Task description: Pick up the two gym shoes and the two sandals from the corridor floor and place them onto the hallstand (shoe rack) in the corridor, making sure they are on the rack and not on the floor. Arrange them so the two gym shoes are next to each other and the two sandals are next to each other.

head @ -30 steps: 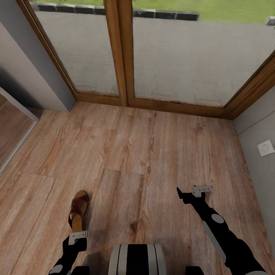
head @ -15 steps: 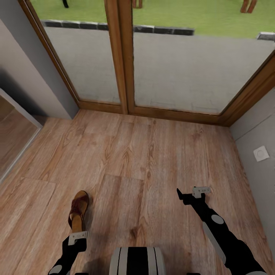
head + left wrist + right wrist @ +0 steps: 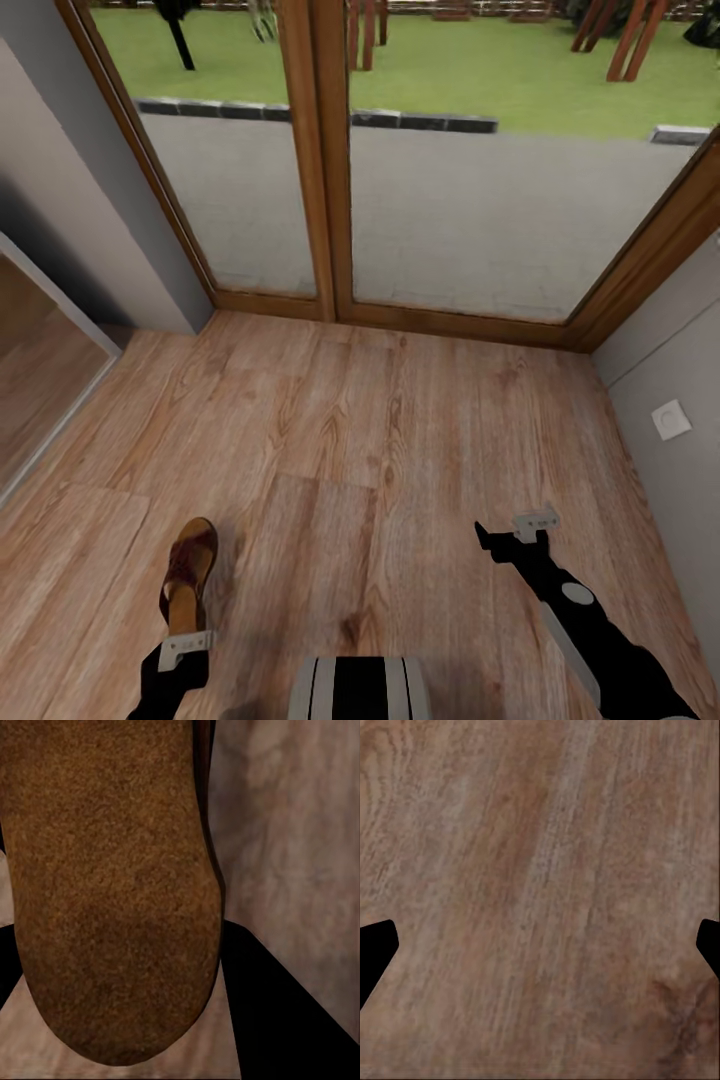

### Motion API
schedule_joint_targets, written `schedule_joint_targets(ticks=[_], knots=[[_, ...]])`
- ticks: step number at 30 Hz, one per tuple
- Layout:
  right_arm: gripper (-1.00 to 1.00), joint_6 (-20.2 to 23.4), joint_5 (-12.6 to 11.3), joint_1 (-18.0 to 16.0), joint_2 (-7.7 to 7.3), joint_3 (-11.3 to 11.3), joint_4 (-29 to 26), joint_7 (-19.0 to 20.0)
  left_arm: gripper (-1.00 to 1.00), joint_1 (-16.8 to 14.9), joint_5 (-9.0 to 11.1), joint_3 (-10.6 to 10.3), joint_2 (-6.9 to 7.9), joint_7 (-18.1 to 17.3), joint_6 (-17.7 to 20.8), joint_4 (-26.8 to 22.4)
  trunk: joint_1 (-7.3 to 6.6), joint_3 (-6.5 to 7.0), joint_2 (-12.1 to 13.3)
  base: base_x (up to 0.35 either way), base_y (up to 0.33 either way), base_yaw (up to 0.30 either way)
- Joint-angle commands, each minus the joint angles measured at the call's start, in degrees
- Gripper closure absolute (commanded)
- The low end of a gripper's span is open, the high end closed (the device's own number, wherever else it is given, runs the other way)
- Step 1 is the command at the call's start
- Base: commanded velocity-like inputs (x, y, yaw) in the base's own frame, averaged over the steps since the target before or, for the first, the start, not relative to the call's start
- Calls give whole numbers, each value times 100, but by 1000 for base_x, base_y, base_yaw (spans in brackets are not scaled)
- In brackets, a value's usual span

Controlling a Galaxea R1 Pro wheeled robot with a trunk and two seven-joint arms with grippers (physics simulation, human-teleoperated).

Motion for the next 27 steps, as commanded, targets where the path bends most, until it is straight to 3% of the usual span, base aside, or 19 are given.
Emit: schedule_joint_targets(ticks=[1, 4, 9, 16, 23, 27], knots=[[-100, -25, -61, -2, -22, 14, 219, 1, 100, 32, -48, 52, -4, -36, -26, 2, -3, 29, 0, 0, 0, 0], [-100, -278, -66, -2, -38, 15, 739, -7, 100, 105, -4, 60, -4, -34, -160, 1, -11, 123, 4, 0, 0, 0], [-100, -1510, -68, -2, -11, 38, 2126, -2, 100, 350, 87, 63, -4, -38, -637, 4, -24, 278, 11, 0, 0, 0], [-100, -2776, -66, -2, 23, 54, 3645, 10, 100, 436, 104, 58, -7, -42, -746, 7, -42, 496, 20, 0, 0, 0], [-100, -3274, -62, -2, 72, 55, 4521, 27, 100, 449, 106, 58, -12, -42, -756, 13, -60, 715, 30, 0, 0, 0], [-100, -3369, -75, -2, 192, 51, 4935, 25, 100, 453, 106, 58, -17, -36, -757, 34, -70, 839, 35, 0, 0, 0]])
